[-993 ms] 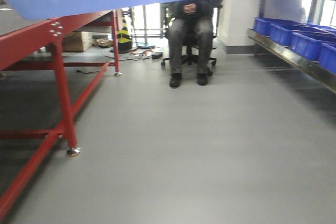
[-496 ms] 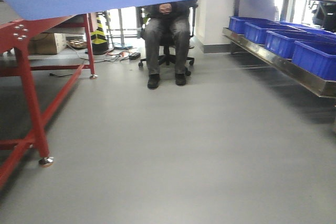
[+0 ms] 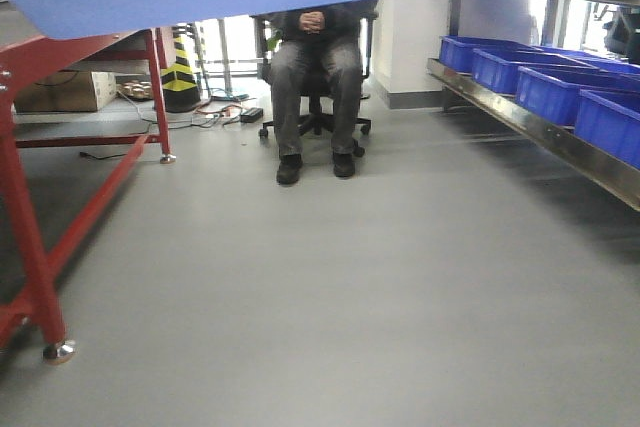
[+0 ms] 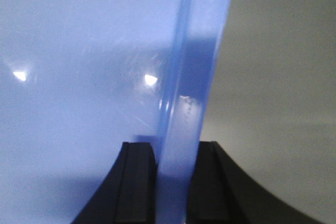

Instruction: Grab blue tray and place on right shelf

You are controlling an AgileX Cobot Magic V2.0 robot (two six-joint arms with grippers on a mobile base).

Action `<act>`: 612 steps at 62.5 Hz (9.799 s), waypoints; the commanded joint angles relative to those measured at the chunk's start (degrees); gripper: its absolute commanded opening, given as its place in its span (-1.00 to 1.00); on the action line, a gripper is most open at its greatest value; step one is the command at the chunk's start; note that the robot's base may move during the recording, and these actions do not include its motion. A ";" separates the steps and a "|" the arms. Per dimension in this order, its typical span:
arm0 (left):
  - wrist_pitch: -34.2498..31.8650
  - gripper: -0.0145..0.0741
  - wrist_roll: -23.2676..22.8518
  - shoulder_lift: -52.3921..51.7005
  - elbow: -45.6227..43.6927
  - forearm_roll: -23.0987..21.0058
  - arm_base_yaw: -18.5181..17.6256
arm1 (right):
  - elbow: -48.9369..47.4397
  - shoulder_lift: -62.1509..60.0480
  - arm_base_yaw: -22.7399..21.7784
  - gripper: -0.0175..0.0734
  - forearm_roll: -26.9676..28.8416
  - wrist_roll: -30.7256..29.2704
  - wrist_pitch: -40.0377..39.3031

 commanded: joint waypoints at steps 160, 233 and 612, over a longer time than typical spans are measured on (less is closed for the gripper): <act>5.31 -0.78 2.33 -1.75 -1.90 -5.66 -0.91 | -1.67 -1.24 0.14 -0.57 -0.91 -1.65 -2.30; 5.31 -0.78 2.33 -1.75 -1.90 -5.66 -0.91 | -1.67 -1.24 0.14 -0.57 -0.91 -1.65 -2.30; -56.32 -0.78 23.18 -73.05 66.09 -5.20 24.81 | 46.27 -49.93 -1.63 -0.58 -5.32 -14.51 -57.08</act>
